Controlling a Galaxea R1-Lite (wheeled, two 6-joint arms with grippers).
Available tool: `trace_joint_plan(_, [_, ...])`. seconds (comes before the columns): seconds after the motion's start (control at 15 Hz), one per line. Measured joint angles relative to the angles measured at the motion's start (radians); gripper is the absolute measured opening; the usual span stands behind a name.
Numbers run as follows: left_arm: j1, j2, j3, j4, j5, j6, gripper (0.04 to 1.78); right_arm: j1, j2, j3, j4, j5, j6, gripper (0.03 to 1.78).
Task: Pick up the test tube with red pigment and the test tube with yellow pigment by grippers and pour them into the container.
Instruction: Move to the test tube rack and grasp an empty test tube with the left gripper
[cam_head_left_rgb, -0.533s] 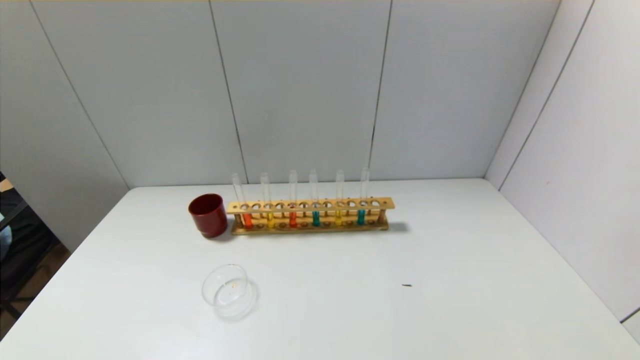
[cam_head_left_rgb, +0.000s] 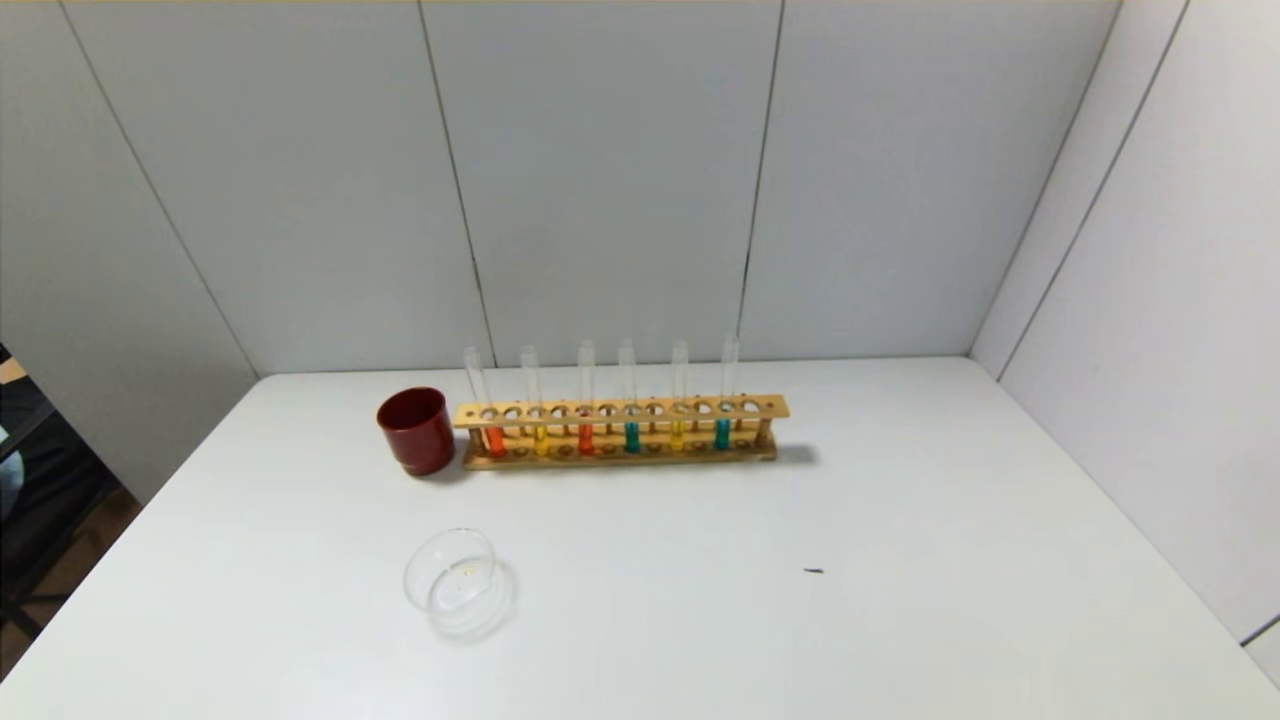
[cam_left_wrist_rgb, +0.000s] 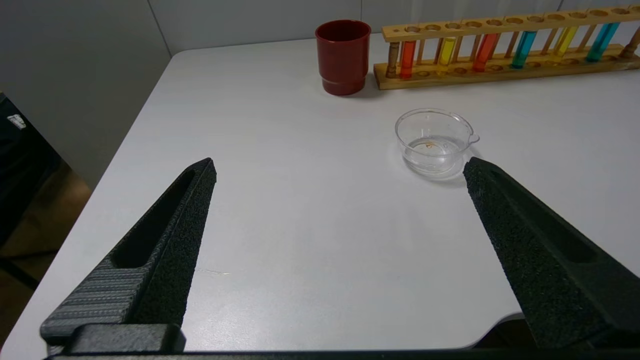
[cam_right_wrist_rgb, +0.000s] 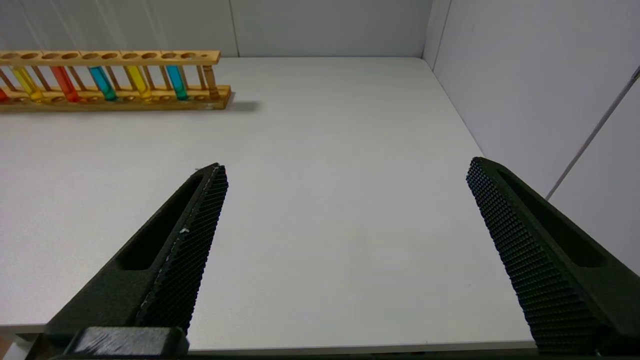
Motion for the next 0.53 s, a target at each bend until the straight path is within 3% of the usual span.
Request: trace_joint_plan(0.53, [0.0, 0.0, -0.003, 0.0, -0.001, -0.005, 1.75, 0.0, 0.0, 0.0, 0.0, 0.0, -0.001, 1.75])
